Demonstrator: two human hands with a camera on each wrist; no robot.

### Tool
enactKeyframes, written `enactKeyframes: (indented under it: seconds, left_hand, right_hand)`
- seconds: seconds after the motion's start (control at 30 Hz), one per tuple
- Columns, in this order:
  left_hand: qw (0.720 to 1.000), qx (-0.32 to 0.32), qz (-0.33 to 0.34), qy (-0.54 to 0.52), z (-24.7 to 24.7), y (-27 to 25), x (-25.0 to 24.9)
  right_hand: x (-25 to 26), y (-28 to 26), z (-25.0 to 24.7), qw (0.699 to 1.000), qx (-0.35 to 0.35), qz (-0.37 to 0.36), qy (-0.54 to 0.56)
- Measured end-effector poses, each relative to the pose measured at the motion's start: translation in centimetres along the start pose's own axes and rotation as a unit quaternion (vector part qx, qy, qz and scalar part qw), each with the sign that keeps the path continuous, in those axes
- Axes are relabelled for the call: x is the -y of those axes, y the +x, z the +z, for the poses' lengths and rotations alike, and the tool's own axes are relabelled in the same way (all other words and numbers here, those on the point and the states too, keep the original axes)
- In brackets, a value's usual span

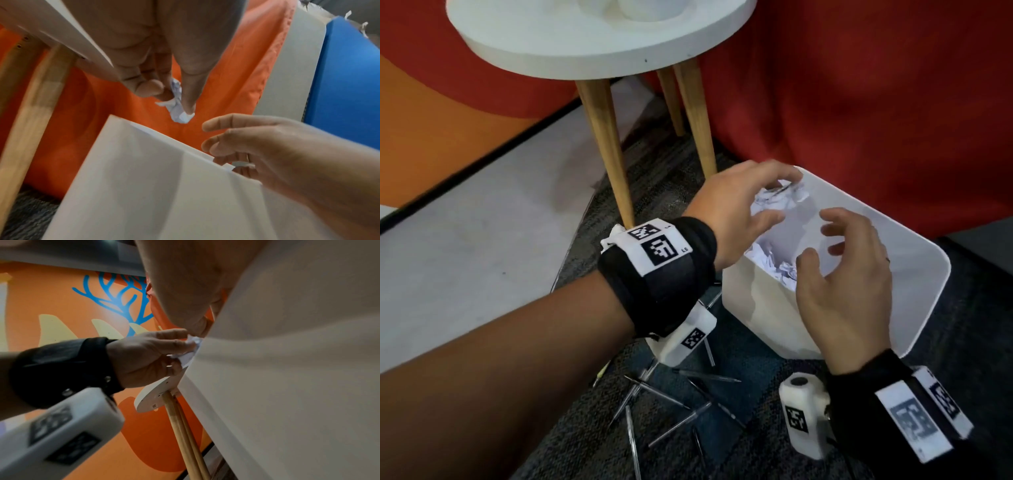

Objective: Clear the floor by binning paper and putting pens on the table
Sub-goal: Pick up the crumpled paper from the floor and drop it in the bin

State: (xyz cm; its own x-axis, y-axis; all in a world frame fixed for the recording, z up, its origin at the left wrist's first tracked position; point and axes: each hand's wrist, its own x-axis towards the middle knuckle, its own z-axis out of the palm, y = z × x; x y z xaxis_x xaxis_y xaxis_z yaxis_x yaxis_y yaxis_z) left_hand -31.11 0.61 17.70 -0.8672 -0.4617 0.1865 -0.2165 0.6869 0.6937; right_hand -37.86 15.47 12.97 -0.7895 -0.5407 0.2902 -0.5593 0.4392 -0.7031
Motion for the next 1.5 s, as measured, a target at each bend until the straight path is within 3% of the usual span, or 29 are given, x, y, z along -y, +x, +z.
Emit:
enactKeyframes:
  seconds: [0.13,0.3,0.47,0.6,0.7,0.8,0.9,1.0,1.1,1.2,1.37,1.5]
  left_hand:
    - [0.995,0.085,-0.026,0.046,0.5,1.1,-0.7]
    - [0.995,0.061,-0.050,0.065,-2.6,-0.6,-0.4]
    - [0.977,0.092,-0.129,0.144,-8.6,-5.1,2.5]
    - [0.962,0.083,-0.210,0.154,-11.6,-9.9,7.3]
    - [0.947,0.069,-0.278,0.145,-11.8,-13.6,11.6]
    - [0.930,0.088,-0.322,0.154,-10.8,-16.3,15.7]
    - [0.913,0.100,-0.363,0.157,-8.8,-18.5,19.5]
    - [0.899,0.117,-0.392,0.156,-6.1,-20.6,23.1]
    - [0.889,0.162,-0.401,0.152,-3.0,-22.3,26.1]
    - [0.884,0.221,-0.378,0.162,-0.5,-23.6,28.4]
    - [0.864,0.324,-0.343,0.178,2.2,-24.5,30.5]
    - [0.862,0.329,-0.328,0.201,3.0,-24.2,31.2]
  right_hand:
    - [0.3,0.1,-0.1,1.000,0.000,0.009,0.023]
    - [0.5,0.0,-0.4,0.999,0.009,0.039,0.025]
    - [0.6,-0.3,-0.6,0.998,0.053,0.031,-0.003]
    - [1.8,-0.4,-0.6,0.998,0.036,-0.038,-0.028]
    - [5.3,-1.6,0.1,0.992,0.031,-0.113,0.042]
    - [8.0,-3.7,3.5,0.971,0.117,-0.168,0.121]
    - [8.0,-5.7,9.5,0.948,0.252,-0.168,0.095]
    - [6.2,-7.8,16.2,0.912,0.395,-0.109,-0.005]
    - [3.5,-9.3,21.0,0.873,0.483,-0.022,-0.067]
    - [0.6,-10.2,24.0,0.844,0.524,0.024,-0.111]
    - [-2.2,-10.5,26.9,0.844,0.514,-0.055,-0.143]
    - [-2.6,-9.7,29.3,0.835,0.517,-0.068,-0.177]
